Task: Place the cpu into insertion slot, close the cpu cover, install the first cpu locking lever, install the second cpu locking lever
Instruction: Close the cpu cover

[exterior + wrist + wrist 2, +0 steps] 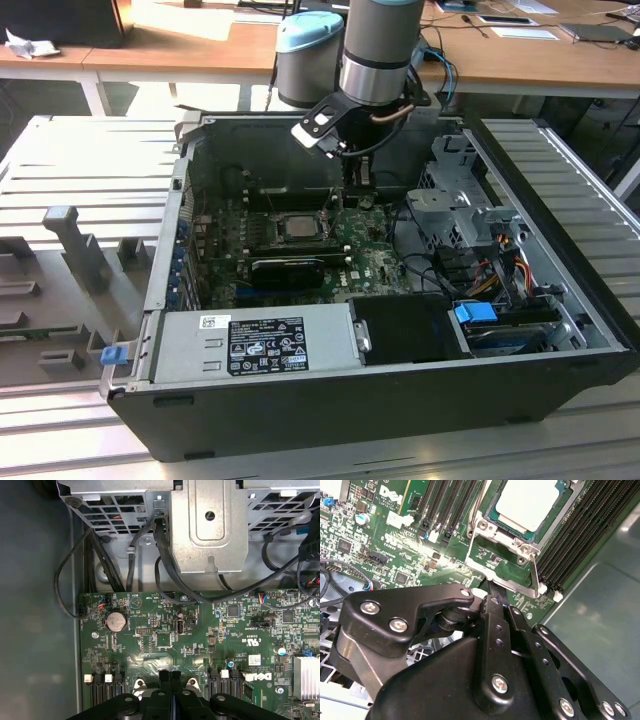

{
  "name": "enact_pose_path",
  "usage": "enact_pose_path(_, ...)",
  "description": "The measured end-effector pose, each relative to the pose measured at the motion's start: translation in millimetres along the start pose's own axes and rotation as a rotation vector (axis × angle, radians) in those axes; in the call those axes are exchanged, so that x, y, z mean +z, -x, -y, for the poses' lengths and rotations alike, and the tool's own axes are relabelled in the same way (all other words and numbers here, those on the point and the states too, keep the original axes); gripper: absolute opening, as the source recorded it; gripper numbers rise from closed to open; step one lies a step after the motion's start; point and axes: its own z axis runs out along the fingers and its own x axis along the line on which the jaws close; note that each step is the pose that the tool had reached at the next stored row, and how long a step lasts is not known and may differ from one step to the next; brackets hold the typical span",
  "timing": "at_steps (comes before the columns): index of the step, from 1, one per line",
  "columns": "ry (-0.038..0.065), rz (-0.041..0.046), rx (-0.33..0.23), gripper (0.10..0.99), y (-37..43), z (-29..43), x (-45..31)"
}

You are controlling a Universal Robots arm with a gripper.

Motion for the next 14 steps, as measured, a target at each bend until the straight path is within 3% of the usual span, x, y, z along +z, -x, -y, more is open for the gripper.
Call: enact_pose_path(14,0.000,0.0000,0.000,0.106,0.1,4.6,0.1)
